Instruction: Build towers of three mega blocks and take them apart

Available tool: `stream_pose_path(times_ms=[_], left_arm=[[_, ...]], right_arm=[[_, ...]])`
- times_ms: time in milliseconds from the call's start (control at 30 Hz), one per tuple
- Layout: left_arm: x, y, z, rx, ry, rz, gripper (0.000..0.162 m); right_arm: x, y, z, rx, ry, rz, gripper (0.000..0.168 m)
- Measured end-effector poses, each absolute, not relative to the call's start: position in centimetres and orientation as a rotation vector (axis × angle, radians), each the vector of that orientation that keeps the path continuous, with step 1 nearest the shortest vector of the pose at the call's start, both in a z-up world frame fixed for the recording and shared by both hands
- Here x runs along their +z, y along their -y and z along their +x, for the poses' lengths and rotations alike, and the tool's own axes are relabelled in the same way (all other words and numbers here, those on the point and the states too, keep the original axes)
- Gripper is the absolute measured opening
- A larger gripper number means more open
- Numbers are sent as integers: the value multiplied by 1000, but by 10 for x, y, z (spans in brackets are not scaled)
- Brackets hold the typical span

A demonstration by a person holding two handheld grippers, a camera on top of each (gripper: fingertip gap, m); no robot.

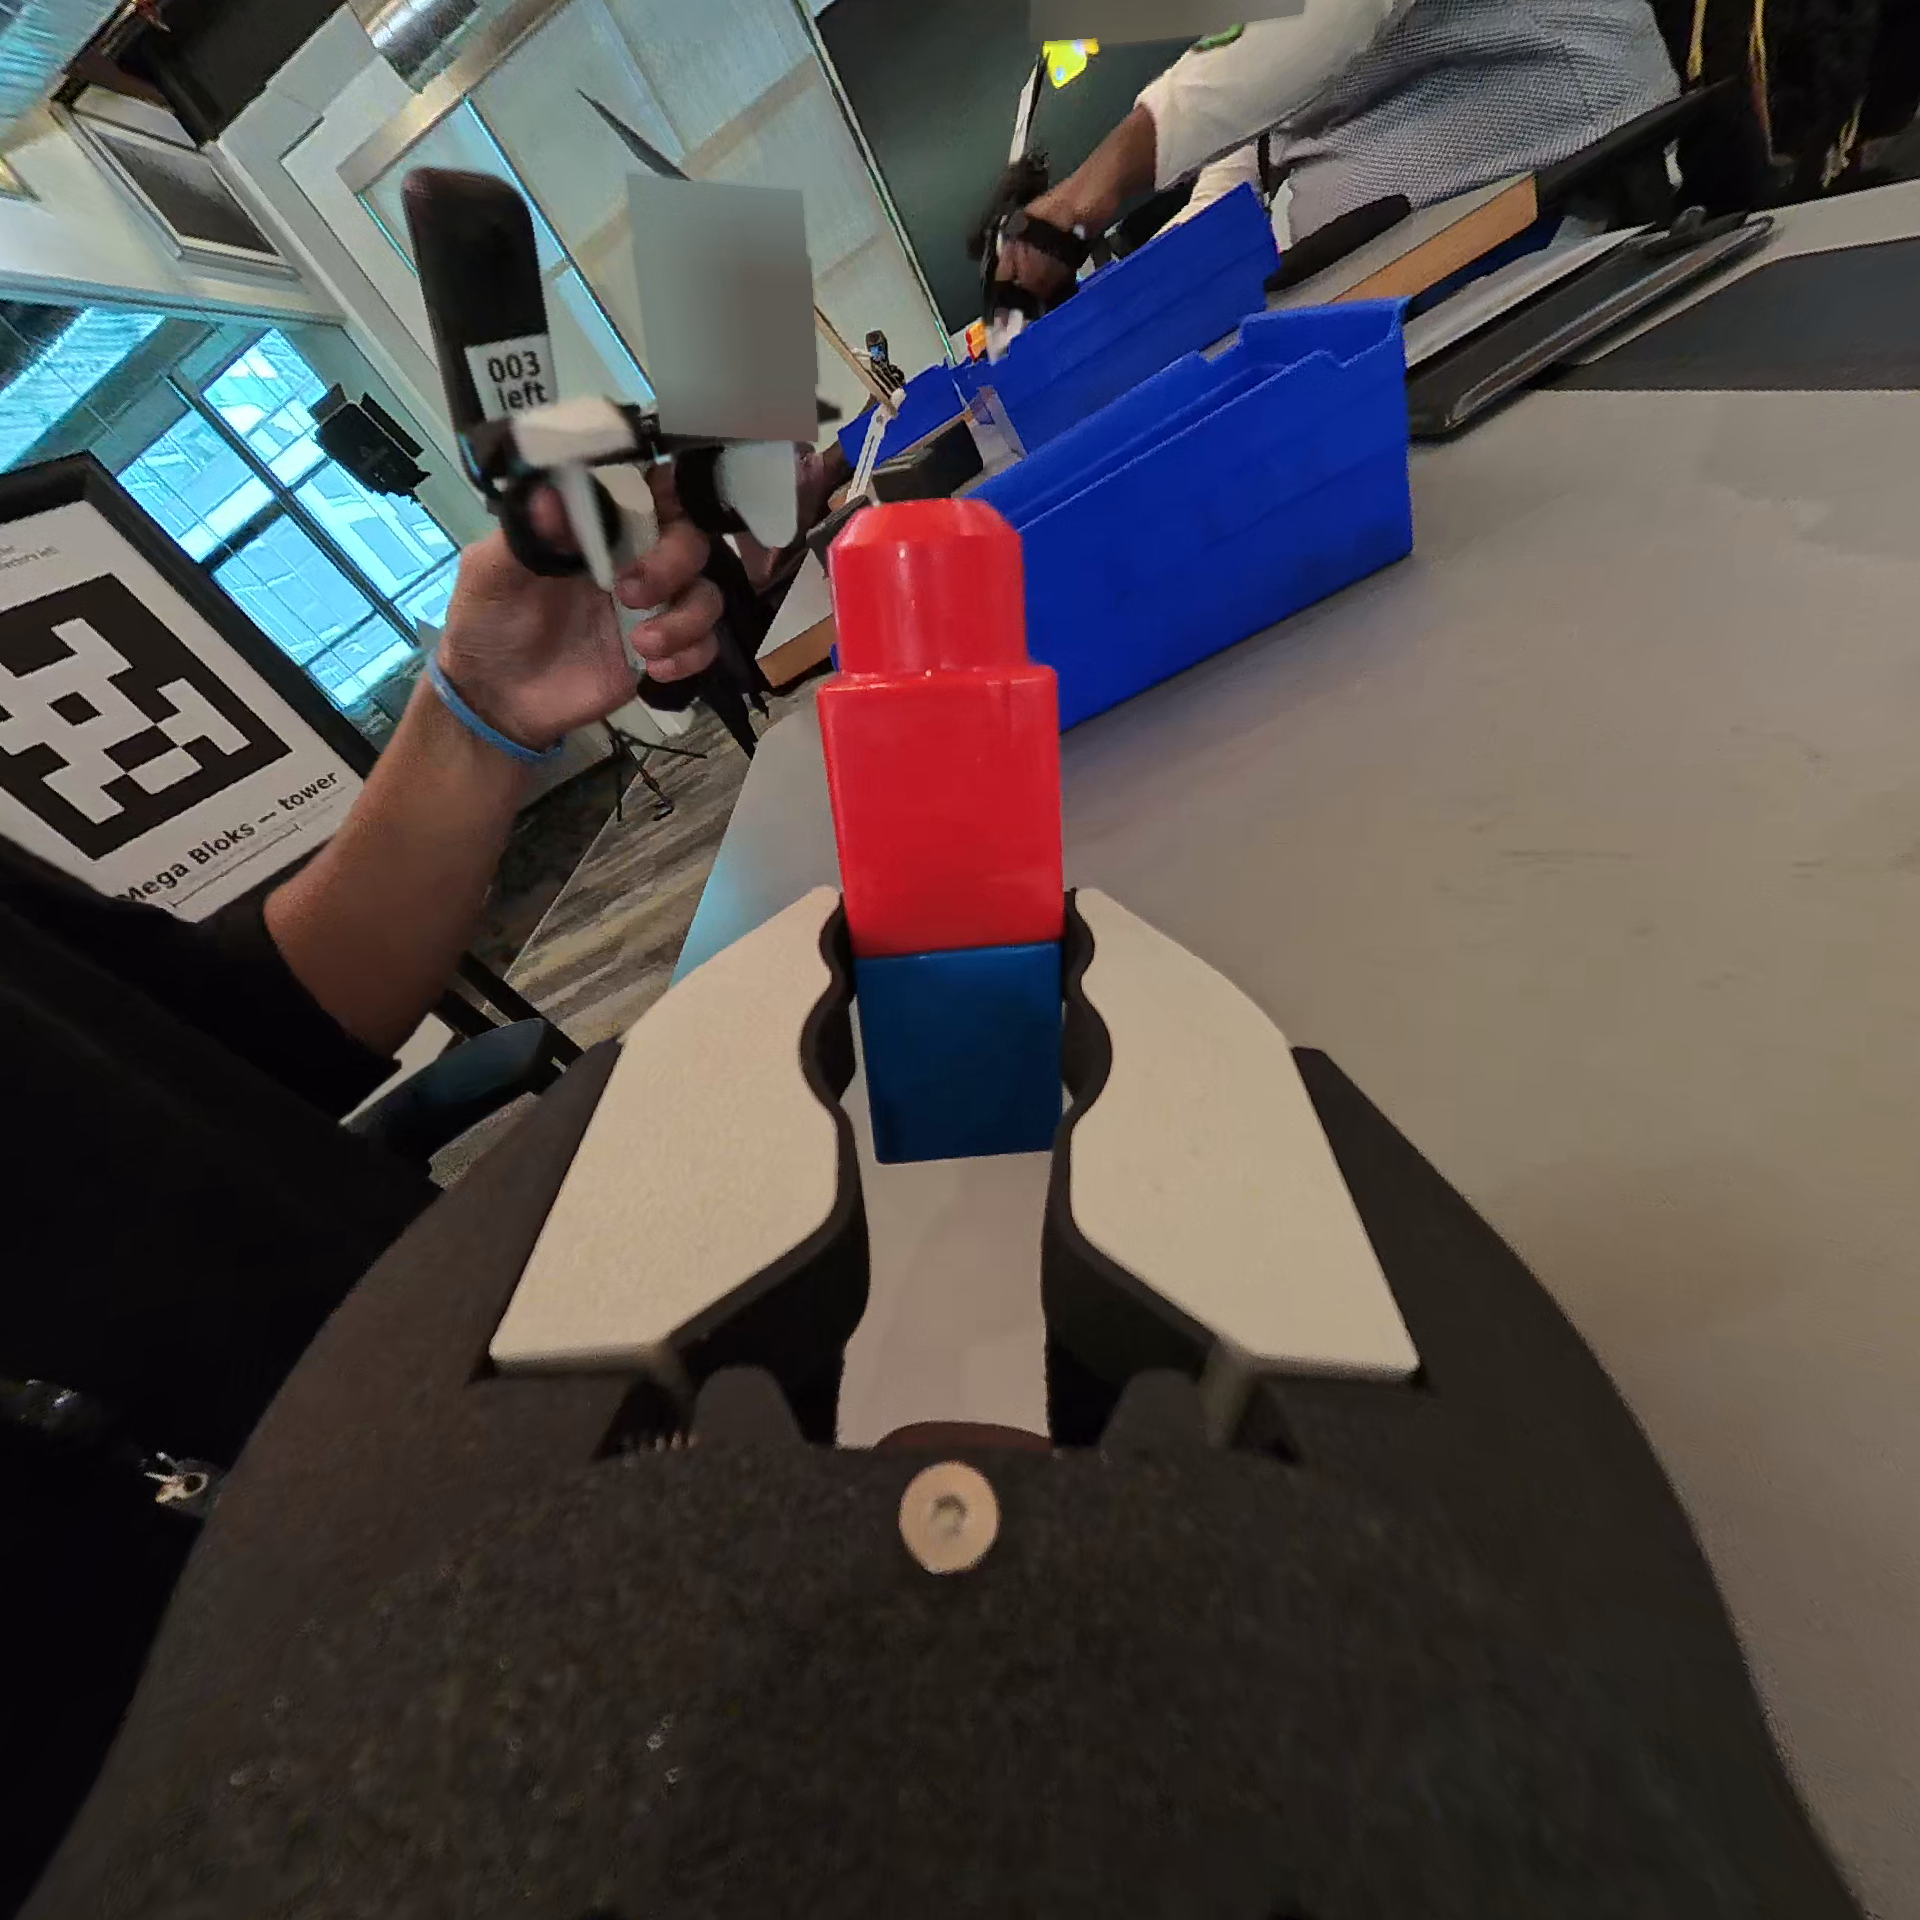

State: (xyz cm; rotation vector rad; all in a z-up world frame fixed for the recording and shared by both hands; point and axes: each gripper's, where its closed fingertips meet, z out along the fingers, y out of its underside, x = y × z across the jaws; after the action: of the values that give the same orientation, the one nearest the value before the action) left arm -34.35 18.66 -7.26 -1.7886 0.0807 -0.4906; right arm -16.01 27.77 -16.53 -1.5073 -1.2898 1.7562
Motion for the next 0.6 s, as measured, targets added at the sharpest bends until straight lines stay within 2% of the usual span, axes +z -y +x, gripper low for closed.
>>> stream_pose_path(times_ms=[133, 233, 400, 600], left_arm=[[-119, -146, -462, -28, 100, -2199, 87], [-151, -138, -516, 167, 78, -2459, 74], [-190, -178, -556, 249, 15, -2673, 71], [-230, -229, -588, 209, 366, -2773, 64]], right_arm=[[-168, -280, -161, 1787, 1263, -1528, 36], [-170, -277, -163, 1786, 1284, -1531, 36], [-170, -270, -164, 1789, 1308, -1524, 36], [-168, -266, -164, 1794, 1324, -1514, 36]])
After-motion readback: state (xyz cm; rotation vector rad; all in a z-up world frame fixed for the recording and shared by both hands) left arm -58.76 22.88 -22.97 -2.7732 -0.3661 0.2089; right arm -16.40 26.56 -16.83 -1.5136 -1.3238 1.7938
